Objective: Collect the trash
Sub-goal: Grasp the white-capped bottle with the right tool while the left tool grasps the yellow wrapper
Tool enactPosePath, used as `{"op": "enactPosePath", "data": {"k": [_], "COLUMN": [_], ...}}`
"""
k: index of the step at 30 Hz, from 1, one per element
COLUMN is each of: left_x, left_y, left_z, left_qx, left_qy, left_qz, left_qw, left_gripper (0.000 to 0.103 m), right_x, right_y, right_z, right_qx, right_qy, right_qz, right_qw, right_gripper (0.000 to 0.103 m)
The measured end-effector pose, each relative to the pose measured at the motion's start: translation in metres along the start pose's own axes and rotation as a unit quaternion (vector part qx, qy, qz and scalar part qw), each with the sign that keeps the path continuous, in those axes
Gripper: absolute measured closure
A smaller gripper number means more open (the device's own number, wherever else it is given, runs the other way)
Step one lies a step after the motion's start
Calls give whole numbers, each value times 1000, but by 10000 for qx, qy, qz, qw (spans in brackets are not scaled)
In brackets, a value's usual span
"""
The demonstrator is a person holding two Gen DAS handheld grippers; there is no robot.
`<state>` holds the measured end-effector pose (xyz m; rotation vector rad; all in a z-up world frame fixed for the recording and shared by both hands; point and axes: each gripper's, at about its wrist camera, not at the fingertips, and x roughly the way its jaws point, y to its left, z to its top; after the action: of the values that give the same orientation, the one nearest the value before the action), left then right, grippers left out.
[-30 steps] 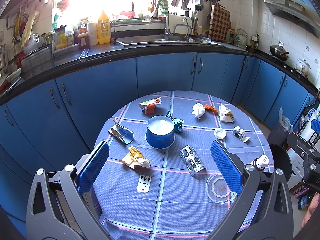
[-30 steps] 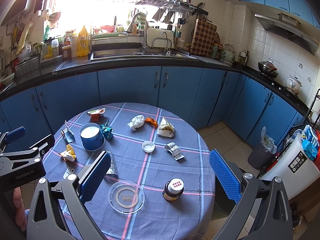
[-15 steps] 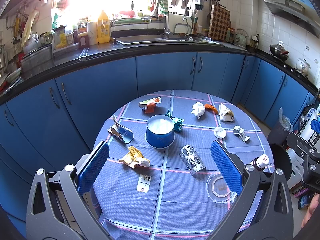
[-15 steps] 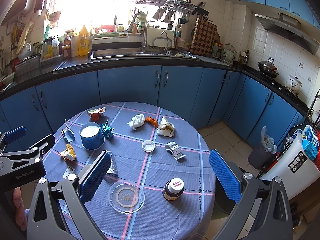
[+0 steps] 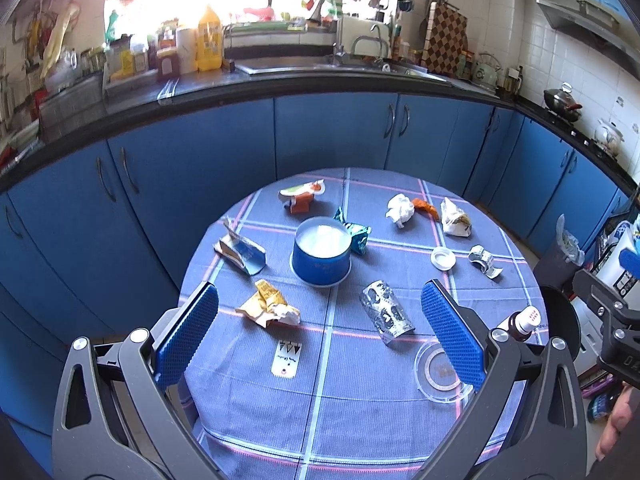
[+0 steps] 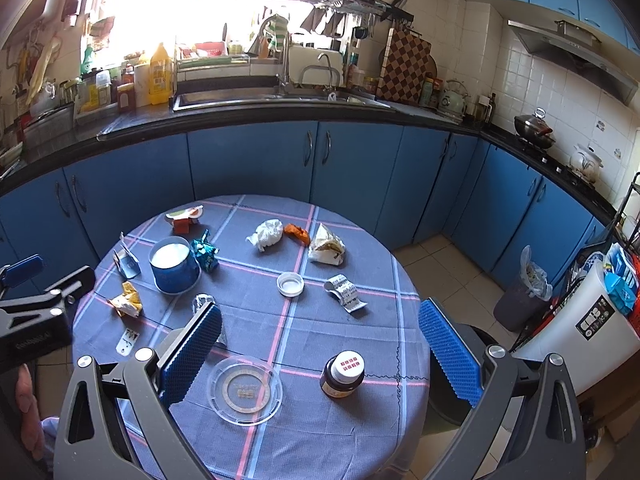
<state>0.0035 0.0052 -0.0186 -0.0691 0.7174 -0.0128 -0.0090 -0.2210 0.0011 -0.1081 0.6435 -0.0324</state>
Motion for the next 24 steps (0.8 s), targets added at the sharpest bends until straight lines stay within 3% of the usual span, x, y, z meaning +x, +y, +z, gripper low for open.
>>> {"op": "enactPosePath", "data": {"k": [3,13,24], "left_x": [12,78,132], "left_y": [7,15,26], "left_z": [-3,-38,-34], "left_qx": [-15,135,56], "left_qy": [148,1287,1672], "left_qz": [35,-149,311], "left_qw": [9999,9915,9854], "left_gripper": [3,3,3], "right_x": [23,76,129], "right_y": [-9,-35,-58], "right_z": [-10,-47,-61], "right_qx": [96,425,779], "right_qy": [239,1010,1471], "right_qz": [-10,-110,-207], "right_qw": [9997,9939,9858], "right_gripper": [7,7,7]}}
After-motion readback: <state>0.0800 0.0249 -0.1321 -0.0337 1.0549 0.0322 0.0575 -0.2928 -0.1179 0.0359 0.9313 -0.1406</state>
